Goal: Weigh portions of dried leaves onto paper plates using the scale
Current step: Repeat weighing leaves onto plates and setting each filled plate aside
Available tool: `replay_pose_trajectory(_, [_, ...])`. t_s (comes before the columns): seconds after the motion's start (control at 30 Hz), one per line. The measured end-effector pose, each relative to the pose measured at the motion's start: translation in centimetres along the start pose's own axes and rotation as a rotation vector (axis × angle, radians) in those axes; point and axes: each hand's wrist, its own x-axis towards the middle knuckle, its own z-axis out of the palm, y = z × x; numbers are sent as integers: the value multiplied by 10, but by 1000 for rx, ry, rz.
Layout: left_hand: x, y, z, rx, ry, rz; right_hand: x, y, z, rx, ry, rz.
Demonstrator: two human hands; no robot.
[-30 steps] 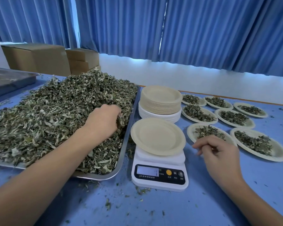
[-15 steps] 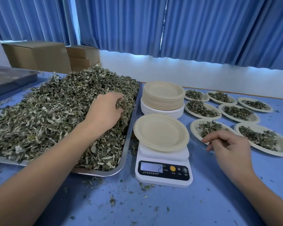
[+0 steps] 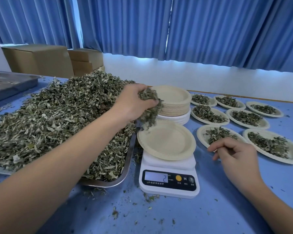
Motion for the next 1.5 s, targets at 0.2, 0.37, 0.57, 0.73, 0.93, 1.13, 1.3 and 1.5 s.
replay_pose_trajectory(0.2, [-1,7,26,-142,-147,-117,1,1,0,-4,-3,0])
replay_pose_trajectory(0.37, [2,-5,14,-50,-109,-91,1,3,-1,-11,-15,-5])
replay_pose_trajectory(0.57, [6,-25,-3,272,-116,-1,1,3,1,-18,-18,-20])
replay_pose_trajectory(0.73, [9,-40,-5,483,-105,-14,1,3,-1,-7,-27,-38])
replay_pose_trajectory(0.93, [0,-44,-8,514,-124,163,2,4,0,-1,-35,-45])
replay_pose_trajectory(1.13, [-8,-26,6,494,-350,342,2,4,1,0,-46,-44])
replay_pose_trajectory(1.3, [-6,-18,27,559,-465,355,2,4,-1,11,-36,-47])
replay_pose_trajectory(1.5, [-6,-8,36,513,-394,433,2,3,0,46,-31,-30])
